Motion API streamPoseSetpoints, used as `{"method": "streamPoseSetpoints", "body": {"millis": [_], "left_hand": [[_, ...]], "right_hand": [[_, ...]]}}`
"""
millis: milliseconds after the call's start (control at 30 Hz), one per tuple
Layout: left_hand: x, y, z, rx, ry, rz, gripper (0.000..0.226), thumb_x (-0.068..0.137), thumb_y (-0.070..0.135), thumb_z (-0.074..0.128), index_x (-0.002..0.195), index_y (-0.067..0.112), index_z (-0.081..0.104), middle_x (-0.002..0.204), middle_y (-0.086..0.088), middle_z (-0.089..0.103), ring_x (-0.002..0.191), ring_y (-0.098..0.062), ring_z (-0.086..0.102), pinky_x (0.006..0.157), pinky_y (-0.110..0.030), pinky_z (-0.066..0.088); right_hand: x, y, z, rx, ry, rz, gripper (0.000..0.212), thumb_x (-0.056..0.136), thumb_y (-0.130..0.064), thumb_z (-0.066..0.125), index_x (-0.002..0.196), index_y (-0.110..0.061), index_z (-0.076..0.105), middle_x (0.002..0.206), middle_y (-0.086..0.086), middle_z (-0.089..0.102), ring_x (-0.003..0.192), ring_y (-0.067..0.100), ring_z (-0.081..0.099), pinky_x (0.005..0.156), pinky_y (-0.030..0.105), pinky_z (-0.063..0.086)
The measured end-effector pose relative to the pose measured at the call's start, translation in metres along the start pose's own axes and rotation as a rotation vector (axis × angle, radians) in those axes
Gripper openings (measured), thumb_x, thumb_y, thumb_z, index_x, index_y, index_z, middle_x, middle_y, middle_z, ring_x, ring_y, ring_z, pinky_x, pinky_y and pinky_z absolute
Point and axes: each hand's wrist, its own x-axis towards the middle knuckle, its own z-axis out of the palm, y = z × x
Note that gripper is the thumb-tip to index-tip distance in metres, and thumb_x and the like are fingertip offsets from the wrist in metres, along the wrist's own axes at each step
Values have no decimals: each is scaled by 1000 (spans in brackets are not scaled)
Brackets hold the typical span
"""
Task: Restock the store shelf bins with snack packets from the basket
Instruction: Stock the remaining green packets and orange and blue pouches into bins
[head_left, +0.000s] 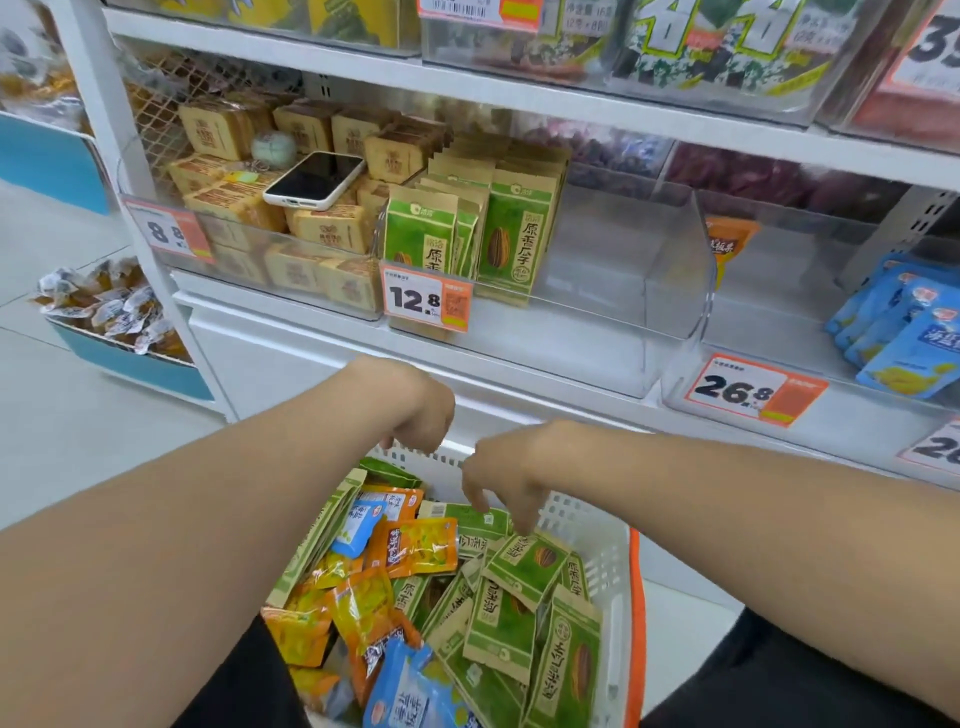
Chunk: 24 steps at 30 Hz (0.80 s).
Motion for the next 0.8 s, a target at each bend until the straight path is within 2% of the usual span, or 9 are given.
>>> {"method": "streamPoseSetpoints", "body": {"millis": [67, 100, 200, 333, 433, 533, 633, 700, 800], "left_hand": [[7, 11, 0, 56, 20, 20, 39, 105, 17, 48, 142, 17, 60, 123, 0, 61, 100, -25, 67, 88, -35, 55], [10, 17, 0, 70, 24, 29, 41, 104, 14, 47, 142, 16, 60, 123, 0, 58, 101, -27, 61, 85, -34, 51], [19, 32, -2, 87, 56, 75, 43, 101, 9, 47, 142, 15, 59, 140, -5, 58, 114, -30, 60, 90, -37, 50], [26, 41, -6, 109, 59, 117, 46, 100, 6, 45, 143, 16, 57, 146, -10, 56, 97, -28, 49, 80, -36, 46], [24, 45, -11, 119, 60, 126, 48, 99, 2, 44, 143, 17, 58, 140, -8, 59, 97, -30, 56, 73, -33, 44], [23, 41, -15, 99, 78, 121, 50, 97, 1, 44, 142, 19, 60, 134, -5, 61, 91, -29, 48, 76, -32, 45], [19, 34, -15, 100, 61, 70, 52, 96, 6, 47, 142, 26, 58, 143, -4, 59, 111, -31, 63, 96, -42, 55], [9, 33, -18, 142, 39, 28, 51, 97, 6, 50, 146, 21, 54, 144, -6, 57, 117, -32, 64, 97, -45, 56], [-11, 32, -24, 147, 17, -17, 36, 103, 10, 52, 139, 8, 56, 137, -10, 59, 78, -21, 67, 81, -36, 57]], "right_hand": [[9, -9, 17, -103, -93, -40, 91, 74, -38, 92, 152, -24, 47, 132, 0, 58, 115, 23, 57, 75, 29, 43], [15, -13, 25, -123, -108, -65, 98, 72, -40, 93, 154, -24, 43, 134, 1, 58, 119, 24, 57, 78, 29, 43], [30, -22, 51, -165, -120, -120, 102, 60, -52, 97, 144, -23, 48, 104, -4, 66, 102, 23, 66, 79, 35, 56], [41, -27, 82, -369, -69, -180, 89, 56, -58, 95, 128, -21, 59, 96, -2, 68, 82, 25, 67, 76, 42, 60], [42, -26, 90, -382, 13, -205, 75, 63, -54, 93, 121, -18, 61, 88, -2, 67, 73, 23, 65, 74, 42, 61], [35, -22, 83, -233, 125, -161, 72, 71, -60, 84, 117, -15, 53, 80, -2, 58, 65, 19, 58, 65, 38, 59], [28, -15, 63, 98, 215, -52, 70, 75, -67, 73, 116, -19, 44, 89, 0, 59, 73, 20, 61, 60, 36, 55], [21, -10, 45, 346, 278, 5, 68, 76, -68, 71, 113, -21, 40, 93, -1, 59, 78, 19, 61, 63, 37, 55], [15, -3, 27, 625, 396, 86, 70, 75, -69, 70, 118, -21, 43, 95, -1, 62, 83, 18, 63, 73, 41, 59]]}}
